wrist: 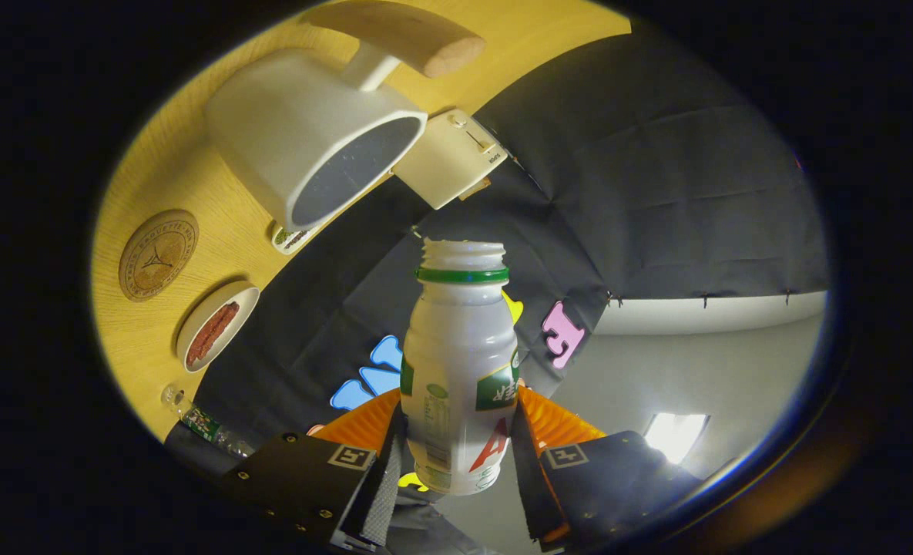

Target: Take the bottle from table, then pour the juice into the cup, finally place the bottle on the coaster

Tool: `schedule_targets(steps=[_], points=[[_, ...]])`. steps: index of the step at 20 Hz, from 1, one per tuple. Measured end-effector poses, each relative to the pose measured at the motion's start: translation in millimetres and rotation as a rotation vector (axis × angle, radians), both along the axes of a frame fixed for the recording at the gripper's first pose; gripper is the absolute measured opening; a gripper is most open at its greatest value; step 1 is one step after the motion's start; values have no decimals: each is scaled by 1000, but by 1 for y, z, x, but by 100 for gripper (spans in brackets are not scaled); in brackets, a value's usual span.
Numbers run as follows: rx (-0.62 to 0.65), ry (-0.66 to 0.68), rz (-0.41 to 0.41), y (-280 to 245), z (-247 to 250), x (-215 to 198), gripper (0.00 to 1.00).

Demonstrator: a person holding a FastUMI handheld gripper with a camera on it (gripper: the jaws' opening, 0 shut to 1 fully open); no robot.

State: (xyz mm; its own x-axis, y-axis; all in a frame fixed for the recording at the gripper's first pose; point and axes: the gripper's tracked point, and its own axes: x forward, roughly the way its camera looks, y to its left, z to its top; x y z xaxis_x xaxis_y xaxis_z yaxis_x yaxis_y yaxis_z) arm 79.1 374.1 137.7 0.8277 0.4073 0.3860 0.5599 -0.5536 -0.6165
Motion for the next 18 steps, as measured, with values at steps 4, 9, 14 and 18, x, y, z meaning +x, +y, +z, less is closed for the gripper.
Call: schedule_targets(steps=[4, 9, 14, 18], points=[[-14, 4, 0, 2, -6, -1, 65], [-35, -4, 4, 1, -7, 0, 65], [-72, -5, 11, 7, -13, 2, 65], [-1, 47, -4, -4, -15, 8, 65]])
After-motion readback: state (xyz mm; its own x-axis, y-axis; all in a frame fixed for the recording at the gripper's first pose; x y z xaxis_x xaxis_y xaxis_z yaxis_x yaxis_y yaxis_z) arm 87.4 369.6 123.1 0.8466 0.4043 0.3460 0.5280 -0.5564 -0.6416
